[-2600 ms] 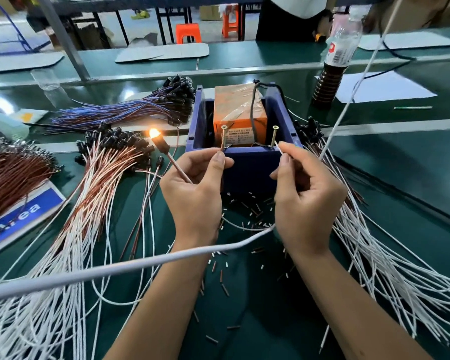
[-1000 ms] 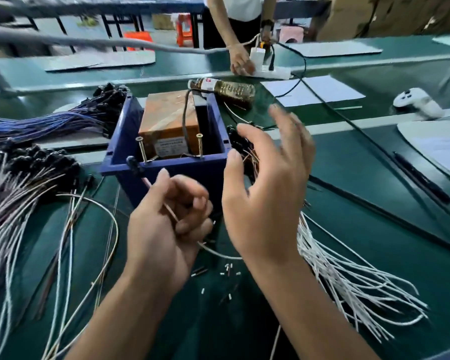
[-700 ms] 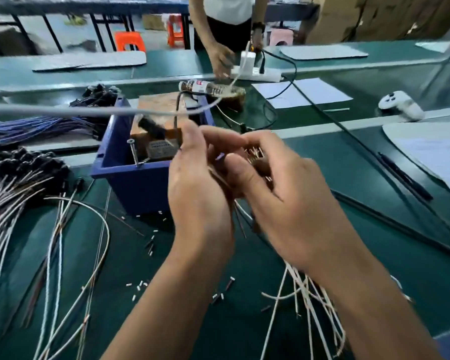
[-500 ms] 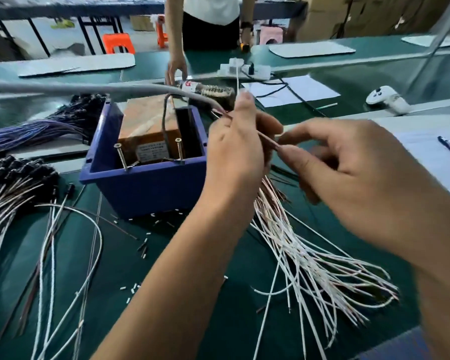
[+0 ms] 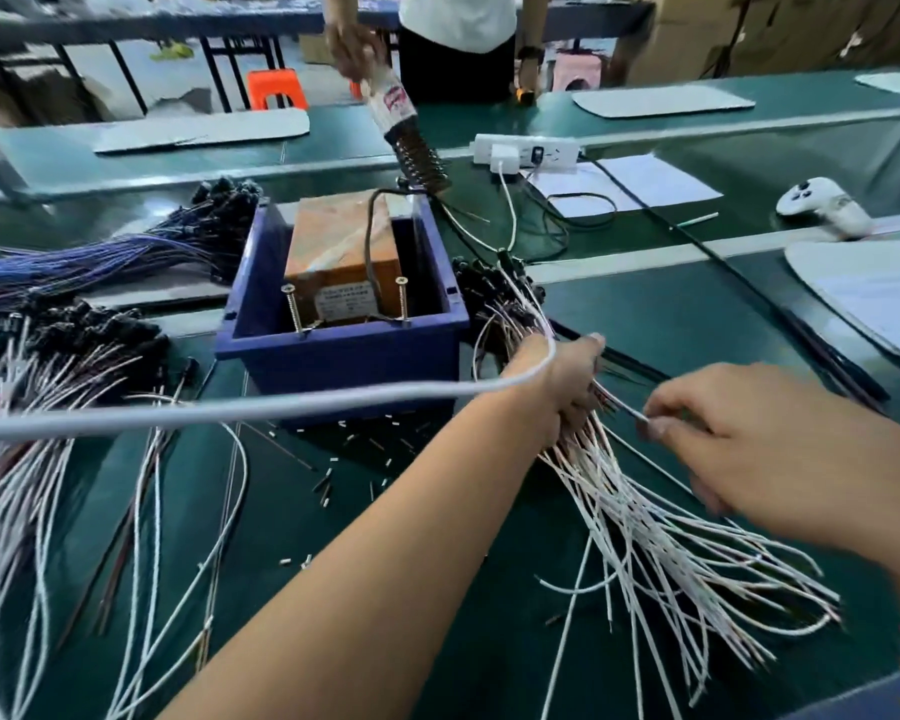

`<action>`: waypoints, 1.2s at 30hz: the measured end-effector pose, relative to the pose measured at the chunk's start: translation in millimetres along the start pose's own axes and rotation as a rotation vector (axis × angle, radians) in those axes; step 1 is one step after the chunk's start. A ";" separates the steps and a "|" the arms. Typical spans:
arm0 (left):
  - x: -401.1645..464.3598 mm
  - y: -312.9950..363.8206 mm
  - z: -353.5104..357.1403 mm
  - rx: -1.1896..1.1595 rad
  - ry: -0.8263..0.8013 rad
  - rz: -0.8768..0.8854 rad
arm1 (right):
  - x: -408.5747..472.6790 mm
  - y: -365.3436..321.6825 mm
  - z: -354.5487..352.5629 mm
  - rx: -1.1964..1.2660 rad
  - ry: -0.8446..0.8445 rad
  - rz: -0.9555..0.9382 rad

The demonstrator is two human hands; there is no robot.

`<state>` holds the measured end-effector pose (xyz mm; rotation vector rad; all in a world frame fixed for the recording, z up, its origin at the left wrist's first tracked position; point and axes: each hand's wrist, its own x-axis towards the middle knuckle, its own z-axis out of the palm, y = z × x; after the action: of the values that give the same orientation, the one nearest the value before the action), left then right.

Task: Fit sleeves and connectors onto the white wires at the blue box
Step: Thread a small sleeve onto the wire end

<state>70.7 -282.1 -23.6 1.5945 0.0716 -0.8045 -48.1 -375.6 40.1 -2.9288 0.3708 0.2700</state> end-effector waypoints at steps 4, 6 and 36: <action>-11.0 5.7 -0.8 -0.232 0.053 0.076 | 11.2 -1.7 9.3 0.002 -0.021 0.006; -16.3 13.7 -5.7 -0.247 0.176 0.189 | 12.7 5.5 12.3 -0.002 -0.067 0.040; 19.1 6.8 -28.7 0.972 0.272 0.544 | 38.0 -39.7 28.9 -0.246 0.012 -0.079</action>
<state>101.2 -265.4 -28.8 2.4655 -0.6216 -0.1559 -6.1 -340.8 10.5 -3.1779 0.2385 0.3068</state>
